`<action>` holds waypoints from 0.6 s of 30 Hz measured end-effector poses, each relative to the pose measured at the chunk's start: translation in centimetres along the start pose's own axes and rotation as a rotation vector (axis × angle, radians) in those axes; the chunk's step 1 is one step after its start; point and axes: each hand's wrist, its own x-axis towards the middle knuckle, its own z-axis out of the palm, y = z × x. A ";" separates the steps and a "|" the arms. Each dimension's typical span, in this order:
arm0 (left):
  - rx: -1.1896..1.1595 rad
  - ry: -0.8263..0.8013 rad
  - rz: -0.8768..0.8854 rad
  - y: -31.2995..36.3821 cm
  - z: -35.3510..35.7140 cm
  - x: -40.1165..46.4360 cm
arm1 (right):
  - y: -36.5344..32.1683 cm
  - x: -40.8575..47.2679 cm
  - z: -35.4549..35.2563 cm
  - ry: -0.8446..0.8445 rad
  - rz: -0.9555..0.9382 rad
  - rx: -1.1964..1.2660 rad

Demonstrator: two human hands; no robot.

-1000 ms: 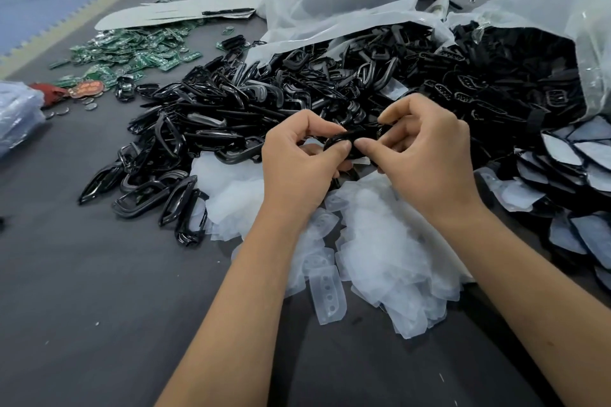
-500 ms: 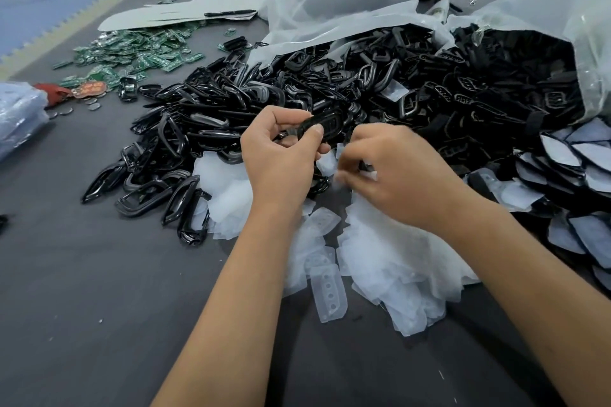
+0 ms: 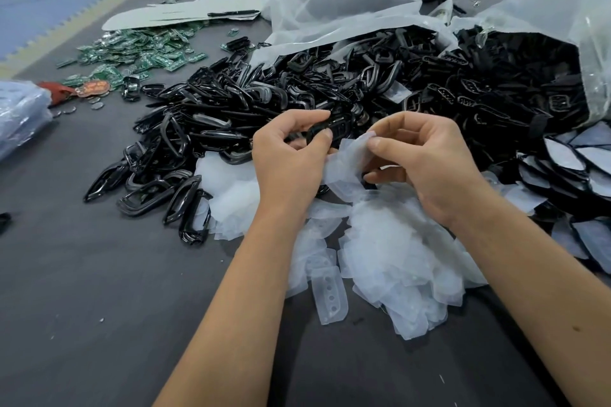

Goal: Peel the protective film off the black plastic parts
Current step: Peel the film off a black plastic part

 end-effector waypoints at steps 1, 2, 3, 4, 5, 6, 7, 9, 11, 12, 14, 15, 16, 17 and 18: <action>0.002 0.001 0.001 0.0 0.0 0.0 | 0.0 0.0 0.0 0.003 0.001 -0.009; -0.003 0.003 0.002 0.0 0.0 0.0 | 0.0 0.0 -0.1 0.004 -0.007 -0.028; -0.016 0.007 0.005 0.0 -0.1 0.0 | 0.1 0.0 -0.2 0.010 -0.031 -0.073; -0.025 0.020 0.017 0.0 -0.1 0.0 | 0.2 0.0 -0.4 0.026 -0.073 -0.156; -0.026 0.042 0.040 0.1 -0.1 -0.1 | 0.3 0.1 -0.6 0.050 -0.123 -0.267; -0.027 0.064 0.070 0.2 -0.2 0.0 | 0.4 0.3 -0.7 0.074 -0.165 -0.381; -0.043 0.076 0.098 0.3 -0.1 0.0 | 0.5 0.5 -0.9 0.090 -0.189 -0.468; -0.107 0.034 0.119 0.6 0.2 -0.1 | 0.7 0.6 -0.9 0.096 -0.180 -0.536; -0.101 -0.041 0.098 0.6 0.9 -0.5 | 0.9 0.7 -0.9 0.098 -0.174 -0.553; -0.052 -0.068 0.065 0.4 1.2 -0.8 | 1.0 0.6 -0.8 0.097 -0.185 -0.567; 0.058 -0.080 -0.044 0.0 1.5 -1.1 | 1.0 0.5 -0.9 0.077 -0.225 -0.634; 0.102 -0.070 -0.090 -0.3 1.5 -1.2 | 0.8 0.5 -1.0 0.053 -0.249 -0.689; 0.145 -0.053 -0.109 -0.5 1.5 -1.3 | 0.6 0.4 -1.2 0.017 -0.272 -0.739; 0.191 -0.033 -0.103 -0.7 1.5 -1.3 | 0.4 0.3 -1.4 -0.031 -0.295 -0.773; 0.239 -0.017 -0.081 -0.8 1.5 -1.4 | 0.1 0.3 -1.7 -0.090 -0.319 -0.790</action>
